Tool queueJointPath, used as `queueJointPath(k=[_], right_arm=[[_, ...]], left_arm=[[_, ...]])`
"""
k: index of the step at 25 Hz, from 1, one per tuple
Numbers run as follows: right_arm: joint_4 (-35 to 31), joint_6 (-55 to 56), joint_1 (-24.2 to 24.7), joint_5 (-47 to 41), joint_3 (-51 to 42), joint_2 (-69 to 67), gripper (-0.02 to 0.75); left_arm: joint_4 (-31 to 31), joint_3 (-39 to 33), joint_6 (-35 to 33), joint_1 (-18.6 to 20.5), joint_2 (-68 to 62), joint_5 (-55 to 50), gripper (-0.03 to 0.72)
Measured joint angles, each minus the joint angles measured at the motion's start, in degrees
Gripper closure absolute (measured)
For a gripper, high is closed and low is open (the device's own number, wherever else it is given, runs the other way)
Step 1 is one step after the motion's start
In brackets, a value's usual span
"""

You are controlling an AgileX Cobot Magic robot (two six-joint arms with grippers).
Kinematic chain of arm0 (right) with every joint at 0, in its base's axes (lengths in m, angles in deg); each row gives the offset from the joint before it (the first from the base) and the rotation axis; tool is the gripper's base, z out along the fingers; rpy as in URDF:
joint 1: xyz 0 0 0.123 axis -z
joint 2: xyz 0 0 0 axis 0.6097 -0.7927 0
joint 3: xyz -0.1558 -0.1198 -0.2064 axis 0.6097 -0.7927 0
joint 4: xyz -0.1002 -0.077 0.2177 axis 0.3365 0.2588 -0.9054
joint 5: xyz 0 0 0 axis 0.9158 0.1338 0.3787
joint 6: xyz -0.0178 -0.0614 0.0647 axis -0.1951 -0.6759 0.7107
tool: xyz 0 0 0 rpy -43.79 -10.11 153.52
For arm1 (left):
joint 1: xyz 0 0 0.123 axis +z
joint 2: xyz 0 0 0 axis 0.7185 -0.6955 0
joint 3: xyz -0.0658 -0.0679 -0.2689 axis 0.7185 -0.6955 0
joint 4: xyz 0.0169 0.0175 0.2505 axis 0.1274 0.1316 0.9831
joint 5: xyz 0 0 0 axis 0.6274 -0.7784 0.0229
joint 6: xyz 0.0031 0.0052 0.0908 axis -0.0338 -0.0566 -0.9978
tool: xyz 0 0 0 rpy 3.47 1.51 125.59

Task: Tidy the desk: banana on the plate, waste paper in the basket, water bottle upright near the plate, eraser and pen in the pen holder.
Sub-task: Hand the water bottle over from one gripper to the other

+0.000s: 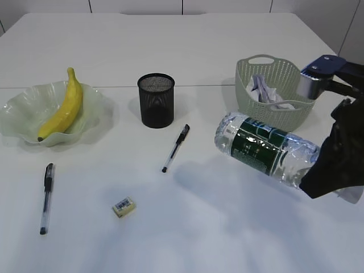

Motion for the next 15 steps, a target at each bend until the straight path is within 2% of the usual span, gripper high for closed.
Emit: queueJointPath(k=[10, 15], right_arm=[[0.00, 2.06, -5.76, -3.33, 0.00, 2.92, 0.409], [0.00, 2.72, -10.71, -4.59, 0.00, 2.98, 0.409]], left_arm=[[-13.35, 0.00, -28.29, 0.00, -1.39, 4.78, 0.307], [-17.13, 0.00, -37.17, -0.15, -5.82, 5.44, 0.307]])
